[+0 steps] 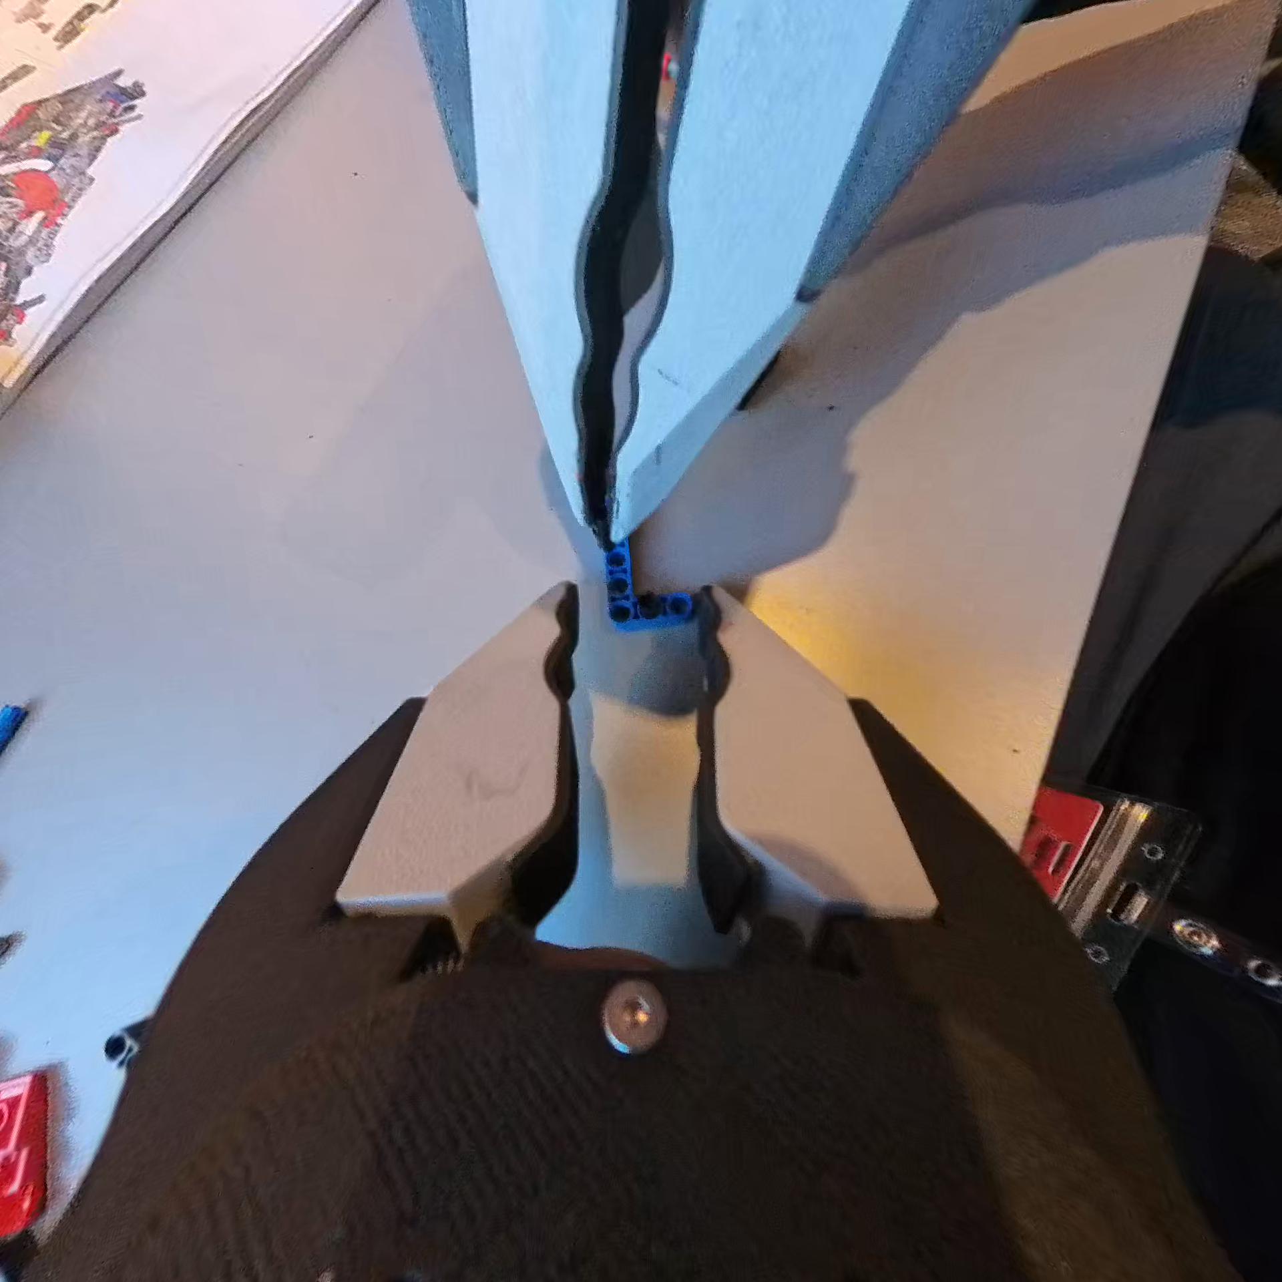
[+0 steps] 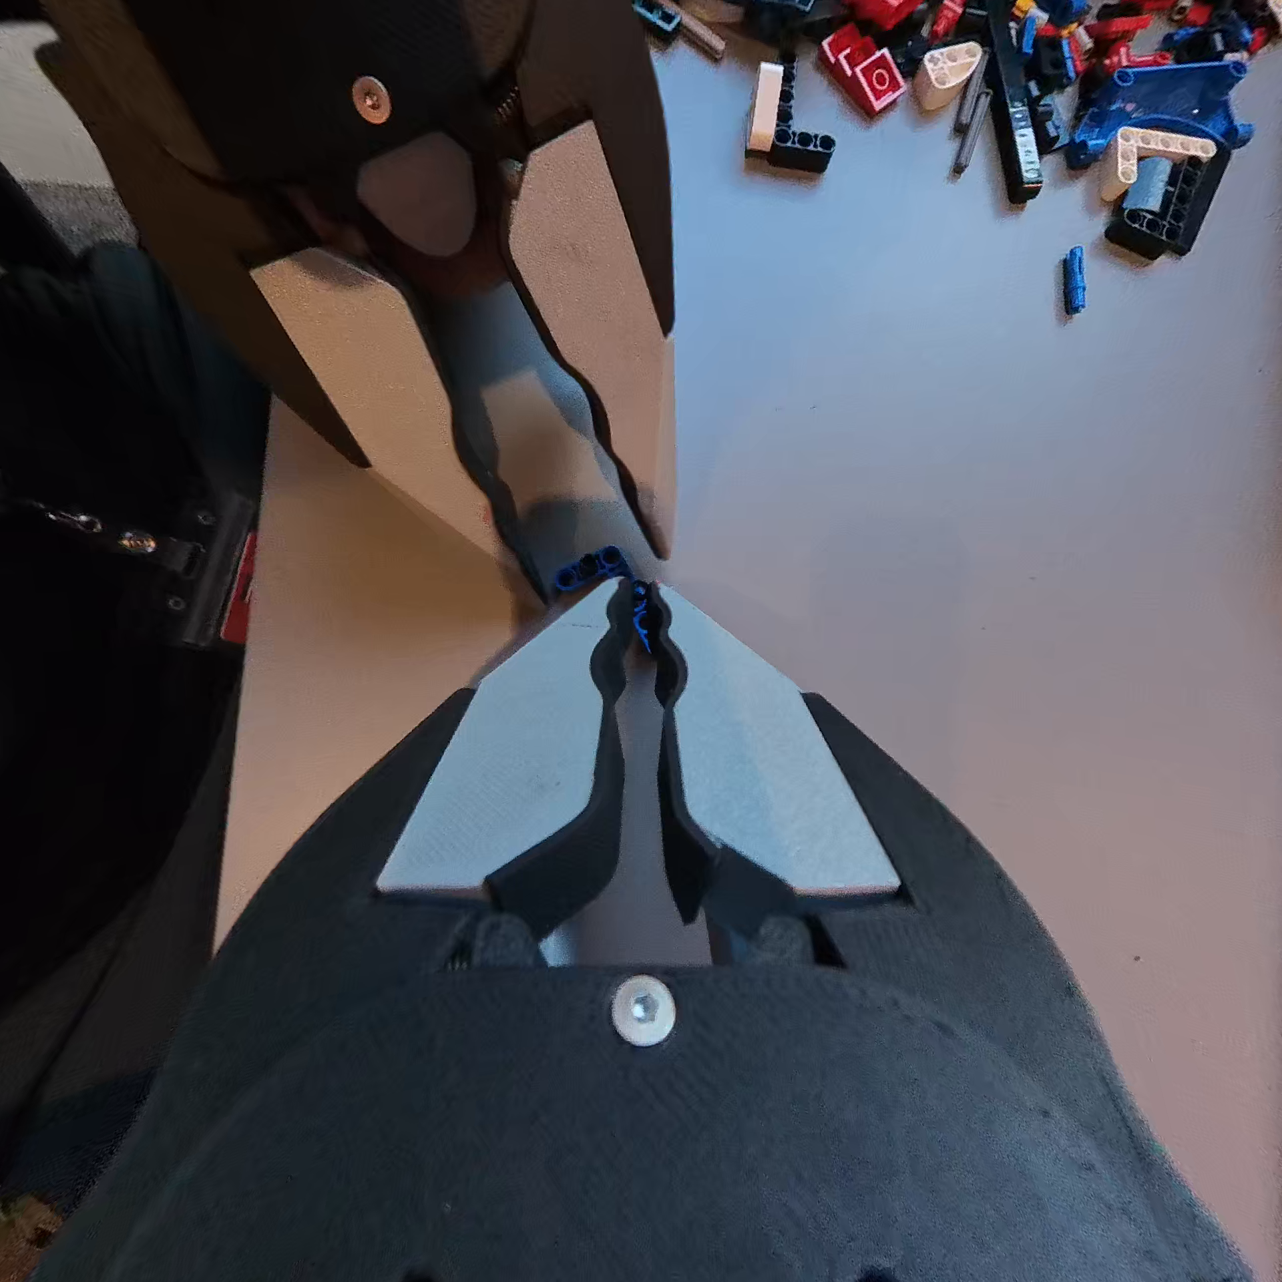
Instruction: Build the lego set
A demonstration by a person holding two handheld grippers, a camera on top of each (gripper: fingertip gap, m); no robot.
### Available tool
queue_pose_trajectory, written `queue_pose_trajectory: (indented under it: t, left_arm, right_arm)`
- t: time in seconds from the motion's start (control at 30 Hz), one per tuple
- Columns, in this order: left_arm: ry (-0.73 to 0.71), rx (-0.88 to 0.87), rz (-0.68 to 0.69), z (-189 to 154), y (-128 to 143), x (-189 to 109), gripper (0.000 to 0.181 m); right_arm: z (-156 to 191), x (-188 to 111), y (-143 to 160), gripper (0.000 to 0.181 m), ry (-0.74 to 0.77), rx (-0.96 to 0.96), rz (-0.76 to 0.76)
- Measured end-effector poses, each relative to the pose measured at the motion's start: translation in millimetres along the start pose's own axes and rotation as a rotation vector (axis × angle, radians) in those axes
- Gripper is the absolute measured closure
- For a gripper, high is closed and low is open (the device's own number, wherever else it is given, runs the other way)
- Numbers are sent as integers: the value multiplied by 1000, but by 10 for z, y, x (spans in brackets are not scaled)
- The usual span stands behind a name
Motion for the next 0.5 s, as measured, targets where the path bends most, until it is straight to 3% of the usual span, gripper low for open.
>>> queue_pose_trajectory:
  t: [0.1, 0.5]
  left_arm:
    - [47, -6, 2, 47, -25, 36, 159]
    - [138, 57, -7, 99, -21, 46, 159]
  right_arm:
    - [-6, 47, 26, 181, 2, -38, 51]
    - [-79, 81, 53, 181, 17, -101, 46]
Point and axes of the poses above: each gripper's, where its closed fingertips meet, x out along the fingers, y out of its underside, z = x × y across the jaws, the point moved 3 cm from there along -x, back along the fingers, and after that the axes turned 14 degrees about z, right-handed, at the moved point
